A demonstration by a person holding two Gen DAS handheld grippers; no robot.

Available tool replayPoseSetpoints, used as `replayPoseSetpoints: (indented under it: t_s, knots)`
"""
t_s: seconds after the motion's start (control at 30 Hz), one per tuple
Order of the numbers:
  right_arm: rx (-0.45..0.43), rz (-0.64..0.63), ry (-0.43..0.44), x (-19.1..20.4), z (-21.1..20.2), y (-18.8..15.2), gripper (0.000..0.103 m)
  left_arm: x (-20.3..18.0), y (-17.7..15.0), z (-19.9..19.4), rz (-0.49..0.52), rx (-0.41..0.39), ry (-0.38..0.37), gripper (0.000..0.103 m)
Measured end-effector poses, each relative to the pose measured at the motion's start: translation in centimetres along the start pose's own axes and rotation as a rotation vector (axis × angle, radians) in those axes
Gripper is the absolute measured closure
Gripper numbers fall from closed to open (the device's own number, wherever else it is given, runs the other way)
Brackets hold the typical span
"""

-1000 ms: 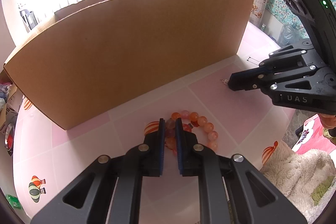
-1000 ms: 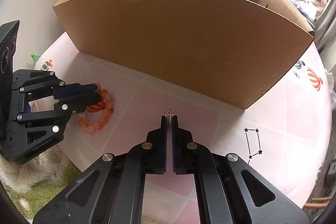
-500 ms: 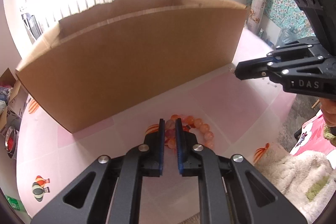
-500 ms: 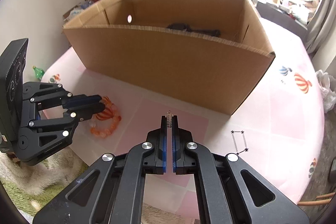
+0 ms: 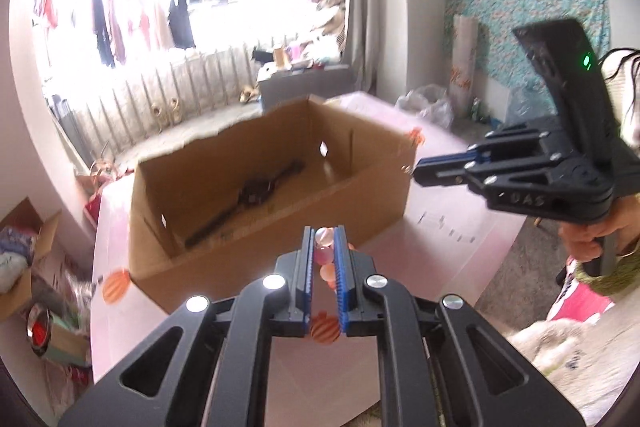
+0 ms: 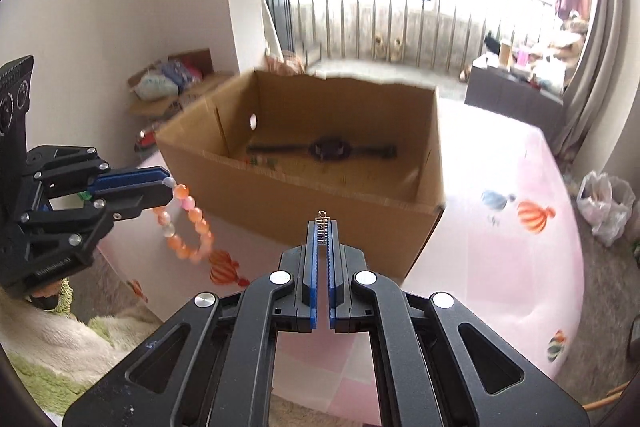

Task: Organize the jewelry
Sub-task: 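Lift the bracelet with the left gripper while the right gripper carries the earring over the box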

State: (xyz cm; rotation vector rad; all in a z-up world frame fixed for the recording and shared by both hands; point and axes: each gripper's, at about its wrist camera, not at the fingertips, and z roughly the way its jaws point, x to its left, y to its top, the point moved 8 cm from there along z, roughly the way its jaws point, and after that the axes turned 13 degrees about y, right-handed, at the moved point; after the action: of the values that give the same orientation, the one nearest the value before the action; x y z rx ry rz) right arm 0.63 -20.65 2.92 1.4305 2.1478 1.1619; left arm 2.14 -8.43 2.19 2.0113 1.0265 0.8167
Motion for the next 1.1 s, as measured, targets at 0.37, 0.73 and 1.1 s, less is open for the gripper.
replayPoseSetpoints:
  t_s: [0.37,0.73,1.1]
  knots:
    - [-0.189,-0.012,-0.045,-2.3,-4.3,6.1,0.101,0.3,7.9,-1.8,-0.021,-0.087,-0.115,0.094]
    - [-0.202,0.062,-0.058,-7.3,-3.3,6.9,0.101,-2.2,9.8,8.9,-0.109,0.118,-0.223,0.094]
    - [-0.174,0.129,-0.053,-9.9,-2.1,6.1,0.101,-7.4,7.0,17.9,-0.236,0.438,-0.416,0.094]
